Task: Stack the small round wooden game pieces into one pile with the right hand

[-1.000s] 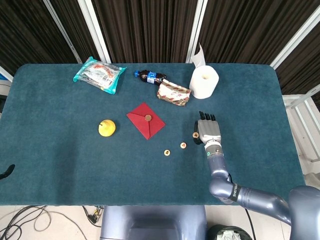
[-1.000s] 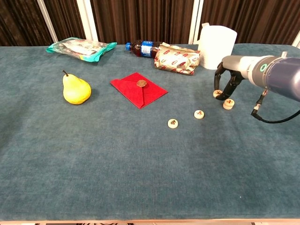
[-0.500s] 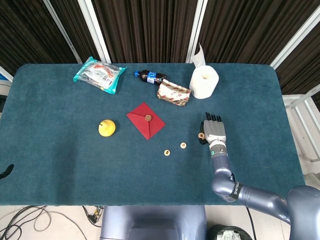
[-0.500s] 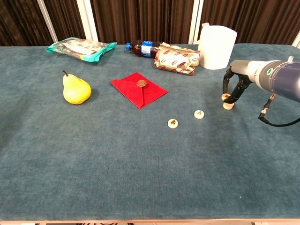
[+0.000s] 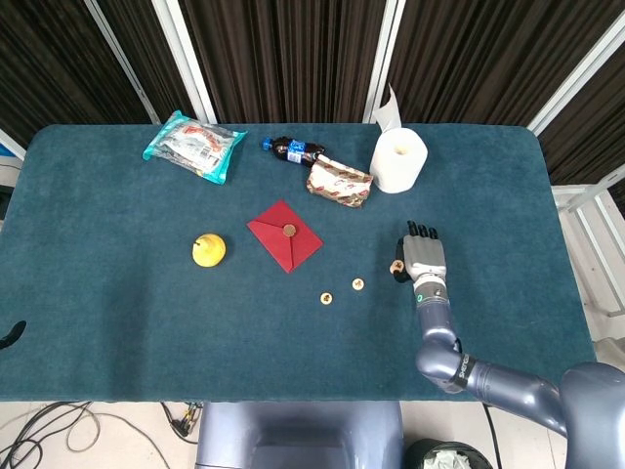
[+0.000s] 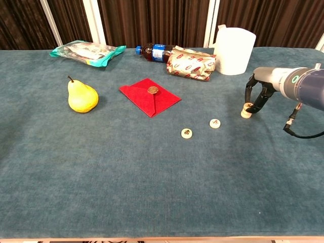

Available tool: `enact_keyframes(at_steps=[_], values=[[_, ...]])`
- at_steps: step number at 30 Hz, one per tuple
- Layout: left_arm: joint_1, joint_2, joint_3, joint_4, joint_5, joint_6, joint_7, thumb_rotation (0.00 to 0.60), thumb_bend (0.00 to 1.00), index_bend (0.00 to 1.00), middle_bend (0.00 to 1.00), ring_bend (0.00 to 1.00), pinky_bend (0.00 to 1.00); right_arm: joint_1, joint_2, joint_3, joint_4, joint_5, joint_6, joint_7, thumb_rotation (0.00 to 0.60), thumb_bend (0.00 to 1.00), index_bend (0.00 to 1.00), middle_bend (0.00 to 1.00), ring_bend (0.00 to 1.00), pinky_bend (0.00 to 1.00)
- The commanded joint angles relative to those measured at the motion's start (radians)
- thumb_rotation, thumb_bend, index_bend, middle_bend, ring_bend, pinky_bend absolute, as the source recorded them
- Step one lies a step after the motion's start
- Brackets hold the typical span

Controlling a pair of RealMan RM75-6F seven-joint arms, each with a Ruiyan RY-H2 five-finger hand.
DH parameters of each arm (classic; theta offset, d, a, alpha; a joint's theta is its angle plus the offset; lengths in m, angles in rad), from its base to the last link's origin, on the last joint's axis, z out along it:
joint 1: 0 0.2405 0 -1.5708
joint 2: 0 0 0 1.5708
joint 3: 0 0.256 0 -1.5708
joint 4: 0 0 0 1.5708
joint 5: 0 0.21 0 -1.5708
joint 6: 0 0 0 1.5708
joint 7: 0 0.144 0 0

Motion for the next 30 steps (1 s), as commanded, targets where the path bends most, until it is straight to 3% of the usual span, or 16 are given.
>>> enact_keyframes(at_steps=[1,22,30], values=[[0.000,0.000,0.000,-0.001,0.001,0.000,0.001,0.600,0.16,0.11,0.00,0.00,0.00,0.000,0.001,-0.001,0.000,0.001,-0.001,0.002,0.600,0.39,0.53,0.00,0.00,0.00],[-0.001,-0.001,-0.001,0.000,-0.006,-0.003,0.002,0.600,0.16,0.11,0.00,0.00,0.00,0.004,0.006,-0.014,-0.008,0.002,0.000,0.019,0.600,0.39,0.46,0.00,0.00,0.00],[-0.001,-0.001,-0.003,0.002,-0.008,-0.005,0.002,0.600,0.16,0.11,0.00,0.00,0.00,-0.003,0.033,-0.009,-0.078,-0.047,0.023,0.047,0.600,0.39,0.42,0.00,0.00,0.00]])
